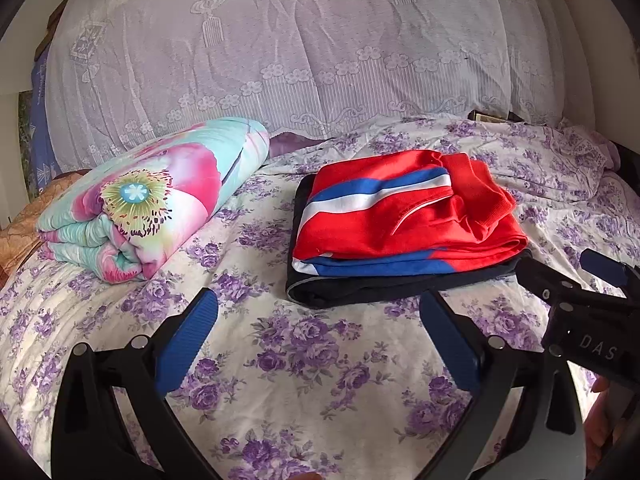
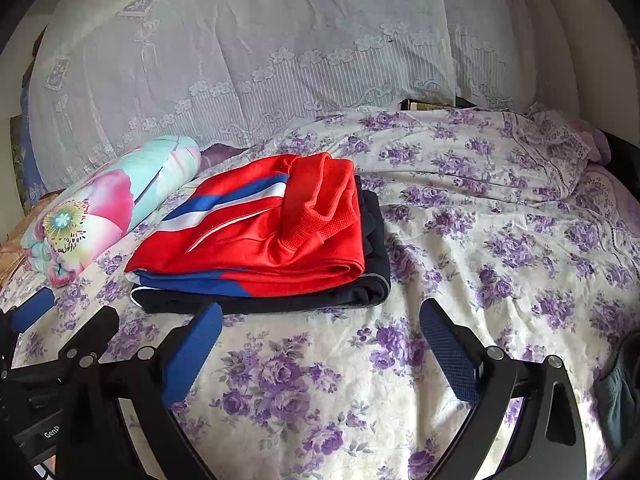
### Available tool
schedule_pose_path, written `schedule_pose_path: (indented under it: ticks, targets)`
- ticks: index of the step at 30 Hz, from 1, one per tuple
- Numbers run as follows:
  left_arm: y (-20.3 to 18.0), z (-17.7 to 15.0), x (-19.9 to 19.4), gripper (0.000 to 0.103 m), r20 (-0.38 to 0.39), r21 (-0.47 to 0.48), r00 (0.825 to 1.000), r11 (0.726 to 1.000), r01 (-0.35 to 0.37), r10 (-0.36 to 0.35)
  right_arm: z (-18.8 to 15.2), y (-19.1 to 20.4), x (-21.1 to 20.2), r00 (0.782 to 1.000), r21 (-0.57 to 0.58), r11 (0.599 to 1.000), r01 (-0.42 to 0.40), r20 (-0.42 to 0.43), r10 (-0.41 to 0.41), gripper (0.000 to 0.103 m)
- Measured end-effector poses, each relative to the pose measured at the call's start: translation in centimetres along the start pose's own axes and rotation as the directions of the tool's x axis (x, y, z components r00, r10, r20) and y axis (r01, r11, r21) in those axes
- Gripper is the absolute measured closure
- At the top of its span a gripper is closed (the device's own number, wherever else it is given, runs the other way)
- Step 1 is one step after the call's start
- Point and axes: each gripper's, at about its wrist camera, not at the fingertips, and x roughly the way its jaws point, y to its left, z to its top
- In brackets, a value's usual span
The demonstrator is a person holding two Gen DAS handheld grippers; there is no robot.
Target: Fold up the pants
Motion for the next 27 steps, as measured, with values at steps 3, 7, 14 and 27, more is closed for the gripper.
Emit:
schedule_pose_path:
  ticks: [3,7,14,27]
  targets:
    - [0.06,-0.01,0.07,0.005,-0.003,0.000,1.000,1.000,0.000,0.000,0.00,-0.08,0.09,1.000,0.002,1.000,-0.001,-0.003,0.001,0.004]
    - [0.06,-0.05,0.08,0.005,-0.001,0.004,1.000,1.000,0.000,0.000,-0.01,-0.07,0.11,1.000,0.002,1.000,-0.001,-0.002,0.001,0.004]
    - [0.02,-0.07,0.11,0.005,-0.002,0.005,1.000,1.000,0.000,0.000,-0.05,-0.07,0.15,1.000,0.003,1.000,-0.001,-0.003,0.001,0.004]
    - [-0.01,-0.08,0.11,0.005,-0.001,0.007,1.000,1.000,0.000,0.000,-0.04,-0.07,0.22,1.000,0.004,1.000,-0.002,-0.004,0.002,0.004]
